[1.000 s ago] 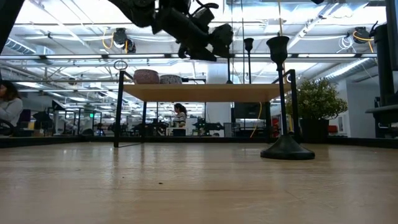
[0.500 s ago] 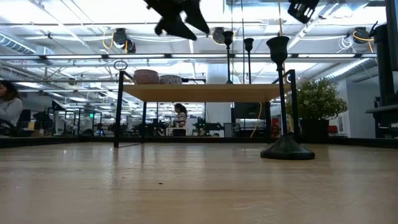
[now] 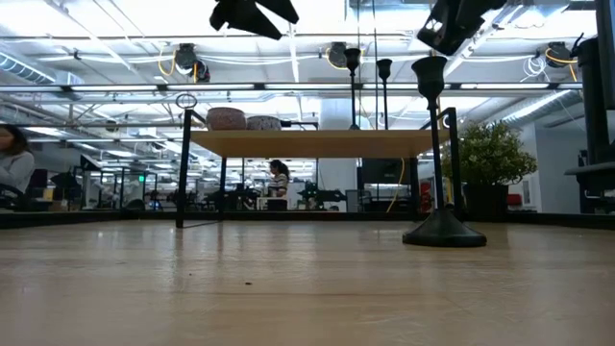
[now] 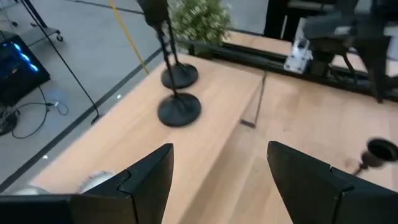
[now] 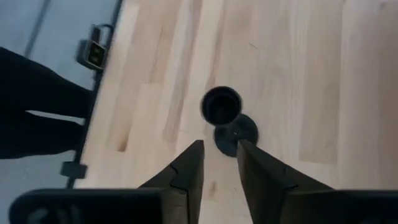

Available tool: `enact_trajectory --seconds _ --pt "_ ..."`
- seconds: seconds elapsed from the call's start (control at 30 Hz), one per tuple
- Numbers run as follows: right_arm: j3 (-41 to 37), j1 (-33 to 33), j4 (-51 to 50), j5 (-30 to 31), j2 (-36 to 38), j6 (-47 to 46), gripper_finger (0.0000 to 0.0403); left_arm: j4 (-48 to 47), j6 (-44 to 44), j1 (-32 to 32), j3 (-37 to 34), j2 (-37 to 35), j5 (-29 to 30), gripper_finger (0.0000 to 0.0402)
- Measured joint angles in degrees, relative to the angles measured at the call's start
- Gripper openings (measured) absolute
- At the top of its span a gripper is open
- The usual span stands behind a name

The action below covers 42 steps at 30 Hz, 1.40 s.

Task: Pick & Place candle stick holders
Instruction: Put the candle holder on the shelf

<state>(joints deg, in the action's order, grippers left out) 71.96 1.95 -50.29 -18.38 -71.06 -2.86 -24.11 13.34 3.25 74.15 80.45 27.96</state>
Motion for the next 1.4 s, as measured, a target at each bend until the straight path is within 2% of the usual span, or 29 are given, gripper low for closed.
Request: enact_trajectory --seconds 0.2,0.37,0.5,0.77,1.03,1.2,1.4 --pt "3.2 1.04 0.16 0.6 -3.99 -2.36 0.0129 0.88 2.15 2.32 -2.46 0.02 0.12 0.0267" --pt "4.44 1.12 -0.04 3.52 -6.15 -4.77 0.0149 1.9 2.78 4.68 -4.89 -3.79 0.22 0.0267" --pt "4.42 1.12 -0.81 3.68 -8.21 -6.62 0.0155 4.93 2.15 6.81 -10.32 -9.69 0.6 0.0267" --pt "4.4 1.01 -1.17 3.79 -11.59 -9.52 0.0155 16.81 -0.42 12.07 -27.04 -26.07 0.63 0.0267" --pt "4.39 0.02 -0.85 4.97 -13.81 -11.21 0.0155 18.63 -0.55 15.21 -39.51 -41.41 0.61 0.0267" --pt "4.38 -0.47 -3.12 4.81 -14.43 -12.58 0.0155 20.07 -0.23 15.43 -46.01 -48.52 0.59 0.0267" --pt "4.38 -0.34 -4.84 4.82 -15.09 -13.21 0.0153 29.34 -3.43 15.41 -54.58 -53.99 -0.11 0.0267"
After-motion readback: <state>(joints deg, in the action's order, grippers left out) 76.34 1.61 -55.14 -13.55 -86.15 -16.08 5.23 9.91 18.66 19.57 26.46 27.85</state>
